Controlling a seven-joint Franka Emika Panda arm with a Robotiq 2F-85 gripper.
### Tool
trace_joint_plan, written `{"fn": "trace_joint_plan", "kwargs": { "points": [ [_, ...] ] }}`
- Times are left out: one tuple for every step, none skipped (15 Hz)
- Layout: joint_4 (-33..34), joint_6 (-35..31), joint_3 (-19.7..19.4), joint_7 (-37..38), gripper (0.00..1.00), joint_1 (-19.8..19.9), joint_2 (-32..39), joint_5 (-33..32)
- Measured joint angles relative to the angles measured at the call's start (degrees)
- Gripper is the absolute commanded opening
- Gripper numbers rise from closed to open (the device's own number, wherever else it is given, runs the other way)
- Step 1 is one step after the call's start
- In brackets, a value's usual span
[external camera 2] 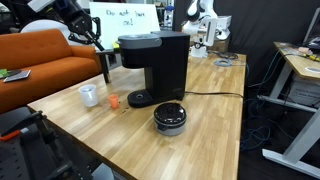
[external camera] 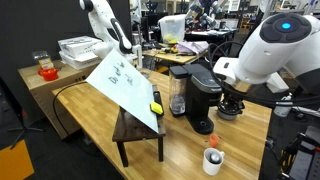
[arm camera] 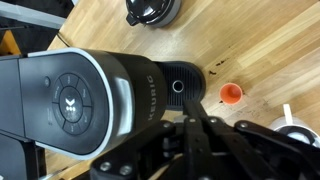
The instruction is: Open the coffee maker
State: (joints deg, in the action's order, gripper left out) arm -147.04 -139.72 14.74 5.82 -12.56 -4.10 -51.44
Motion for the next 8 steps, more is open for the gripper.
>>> {"fn": "trace_joint_plan", "kwargs": {
  "points": [
    [0.56, -0.02, -0.13, 0.62, 0.0, 0.0, 0.77, -0.1],
    [1.08, -0.02, -0.25, 1.28, 0.0, 0.0, 1.68, -0.32],
    [1.43, -0.04, -0.34, 2.09, 0.0, 0.0, 2.57, -0.77],
    [1.71, -0.04, -0.46, 2.78, 0.0, 0.0, 3.43, -1.2],
    [1.95, -0.05, -0.6, 3.39, 0.0, 0.0, 4.18, -1.73],
    [2.13, -0.05, -0.78, 3.95, 0.0, 0.0, 4.81, -2.2],
    [2.28, -0.04, -1.03, 4.28, 0.0, 0.0, 5.22, -2.54],
    [2.42, -0.04, -1.34, 4.45, 0.0, 0.0, 5.41, -2.94]
  ]
}}
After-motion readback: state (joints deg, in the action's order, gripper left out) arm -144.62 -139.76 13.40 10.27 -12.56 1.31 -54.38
